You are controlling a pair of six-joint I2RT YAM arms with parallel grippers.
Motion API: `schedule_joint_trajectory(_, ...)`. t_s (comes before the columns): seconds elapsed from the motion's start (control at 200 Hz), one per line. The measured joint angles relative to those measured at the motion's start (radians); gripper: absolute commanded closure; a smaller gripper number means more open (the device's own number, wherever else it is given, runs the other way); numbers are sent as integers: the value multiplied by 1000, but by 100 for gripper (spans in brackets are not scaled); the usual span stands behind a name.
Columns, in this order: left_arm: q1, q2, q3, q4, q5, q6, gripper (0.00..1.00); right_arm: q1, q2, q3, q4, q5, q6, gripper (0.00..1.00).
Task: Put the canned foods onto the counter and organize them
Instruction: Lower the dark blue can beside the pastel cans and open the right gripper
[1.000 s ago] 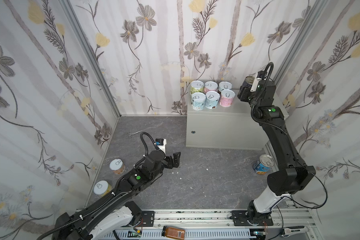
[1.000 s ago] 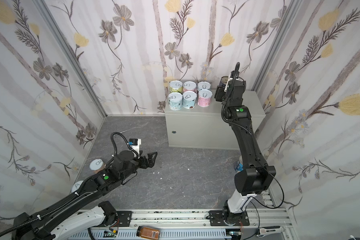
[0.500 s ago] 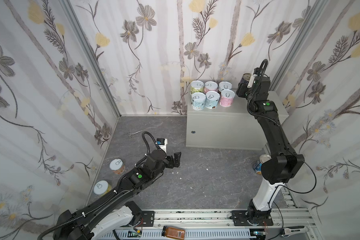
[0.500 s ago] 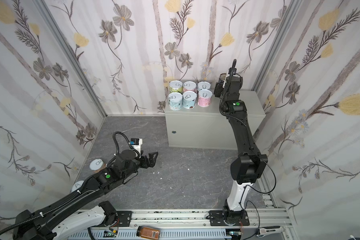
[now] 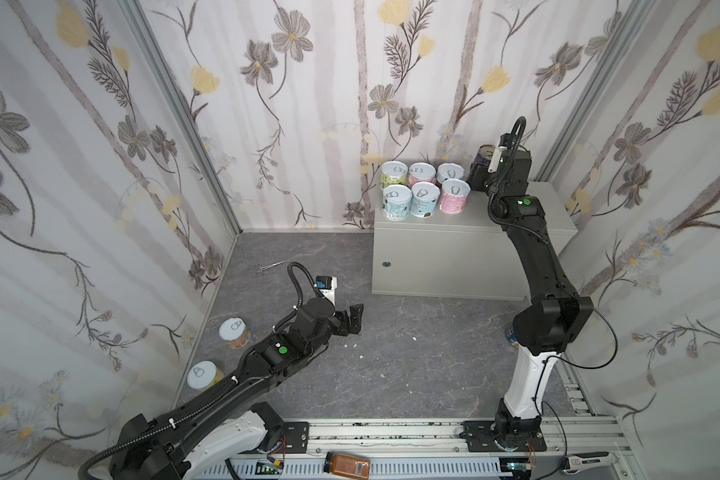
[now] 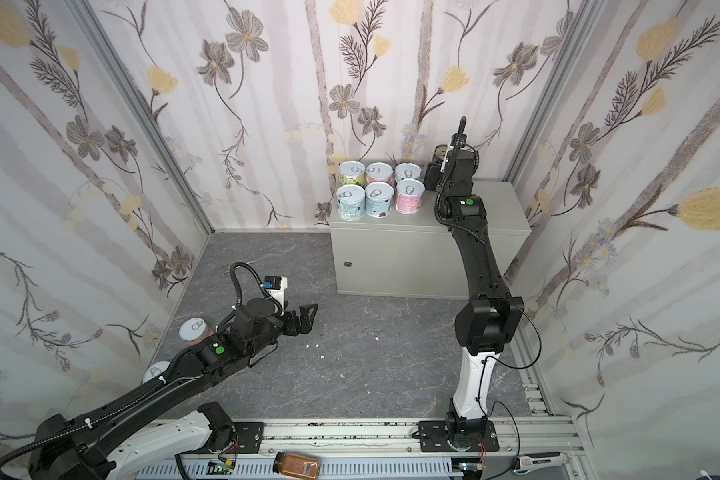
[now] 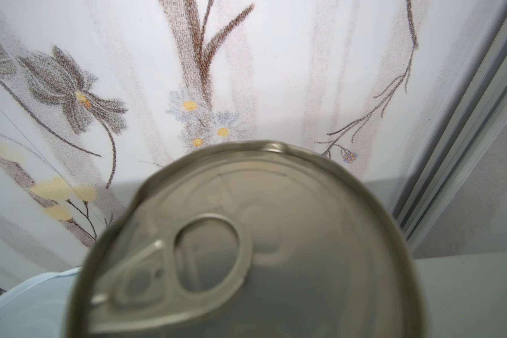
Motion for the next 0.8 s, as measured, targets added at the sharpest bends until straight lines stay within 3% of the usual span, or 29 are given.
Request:
schedule_joint_trajectory(0.195, 0, 0, 0, 0, 0, 0, 0, 0, 2, 1, -5, -19, 7, 56)
schedule_joint_trajectory(0.799, 0, -24, -2, 0, 0, 0, 0, 13, 2, 2, -13, -29, 10, 32)
